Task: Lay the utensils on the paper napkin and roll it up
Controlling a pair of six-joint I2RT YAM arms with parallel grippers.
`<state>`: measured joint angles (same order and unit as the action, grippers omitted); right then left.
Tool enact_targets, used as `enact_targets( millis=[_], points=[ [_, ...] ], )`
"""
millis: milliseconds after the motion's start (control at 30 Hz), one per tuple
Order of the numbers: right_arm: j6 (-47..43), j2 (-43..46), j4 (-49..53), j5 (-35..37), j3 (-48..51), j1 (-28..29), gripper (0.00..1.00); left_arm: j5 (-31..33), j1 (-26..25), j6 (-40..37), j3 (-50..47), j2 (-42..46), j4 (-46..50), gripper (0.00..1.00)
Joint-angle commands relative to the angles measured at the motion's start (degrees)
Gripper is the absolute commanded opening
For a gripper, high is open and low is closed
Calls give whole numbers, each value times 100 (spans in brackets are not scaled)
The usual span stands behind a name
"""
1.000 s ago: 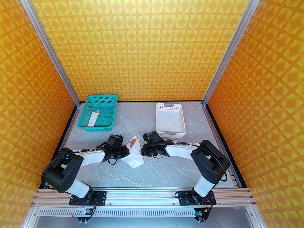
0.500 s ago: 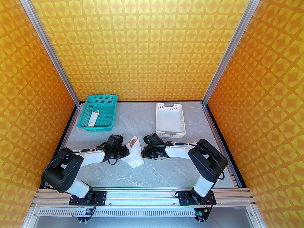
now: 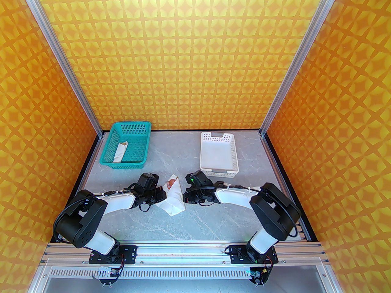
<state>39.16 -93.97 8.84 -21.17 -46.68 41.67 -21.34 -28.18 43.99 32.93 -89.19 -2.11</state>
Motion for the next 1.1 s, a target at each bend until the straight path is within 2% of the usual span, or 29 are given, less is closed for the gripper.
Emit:
enact_targets(
  millis=[0, 467, 733, 900, 1067],
  points=[
    [70, 120, 59, -12, 137, 93, 1, 284, -29, -135, -40, -1, 483, 0],
    [250, -161, -163, -125, 332, 284, 1, 289, -38, -127, -34, 24, 499, 0],
    [312, -145, -103, 41, 567, 307, 1, 341, -44, -123, -44, 57, 543, 0],
    [171, 7, 191, 270, 565, 302, 1, 341, -38, -128, -46, 76, 568, 0],
    [-209, 366, 880, 798, 163, 307, 4, 341, -56, -131, -93, 143, 587, 0]
  ],
)
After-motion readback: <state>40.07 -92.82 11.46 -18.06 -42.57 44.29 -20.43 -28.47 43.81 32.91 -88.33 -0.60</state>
